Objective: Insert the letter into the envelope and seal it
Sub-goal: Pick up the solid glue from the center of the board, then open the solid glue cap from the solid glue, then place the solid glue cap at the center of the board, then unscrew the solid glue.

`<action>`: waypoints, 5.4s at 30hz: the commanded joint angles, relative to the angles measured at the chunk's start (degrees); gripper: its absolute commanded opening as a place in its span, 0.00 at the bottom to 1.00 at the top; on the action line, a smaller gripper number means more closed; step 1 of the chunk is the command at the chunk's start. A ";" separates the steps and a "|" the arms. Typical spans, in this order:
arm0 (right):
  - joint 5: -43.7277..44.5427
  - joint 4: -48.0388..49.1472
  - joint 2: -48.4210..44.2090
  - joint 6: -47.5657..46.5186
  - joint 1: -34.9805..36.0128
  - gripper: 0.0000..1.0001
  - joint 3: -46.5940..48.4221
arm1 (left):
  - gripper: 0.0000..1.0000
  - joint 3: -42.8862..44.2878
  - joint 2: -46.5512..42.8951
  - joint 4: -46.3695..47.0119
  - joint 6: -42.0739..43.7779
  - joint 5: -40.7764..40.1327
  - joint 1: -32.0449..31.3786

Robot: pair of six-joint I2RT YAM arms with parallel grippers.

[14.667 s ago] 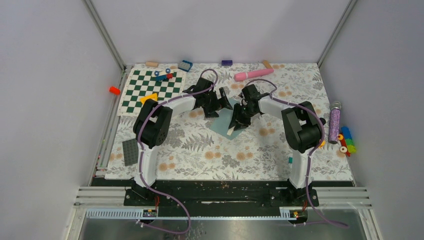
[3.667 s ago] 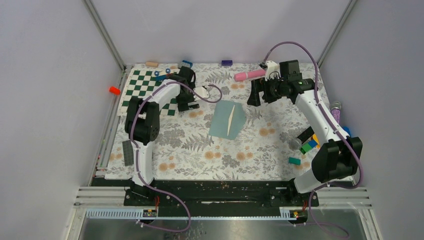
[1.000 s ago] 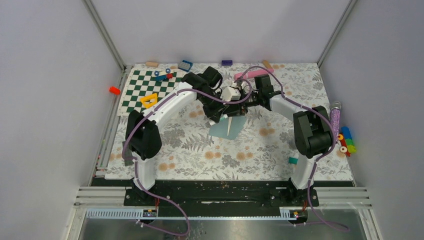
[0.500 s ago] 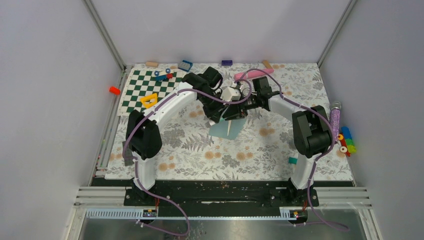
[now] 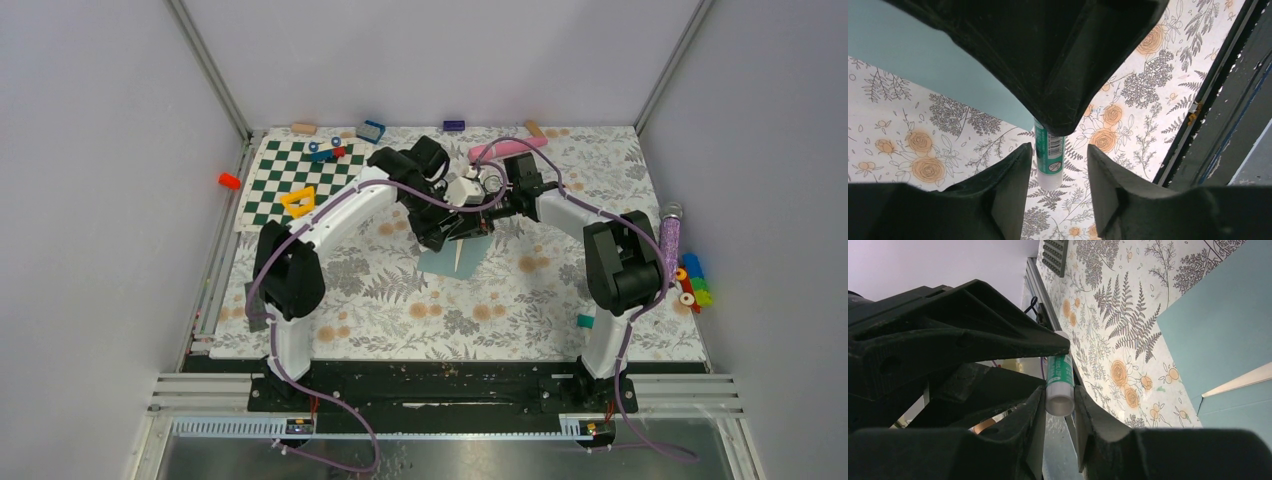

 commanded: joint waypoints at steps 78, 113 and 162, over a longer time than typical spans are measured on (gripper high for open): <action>-2.86 9.88 -2.26 7.55 -9.01 0.03 -0.81 | 0.00 -19.04 -2.80 12.25 -0.44 2.58 16.92; 0.17 2.24 -2.98 2.36 -9.02 0.05 0.85 | 0.45 -14.86 8.18 11.73 -1.22 -35.03 11.15; -9.27 -33.99 -14.30 -36.91 -3.47 0.05 5.18 | 0.94 -27.17 -21.59 47.96 -34.00 39.54 4.92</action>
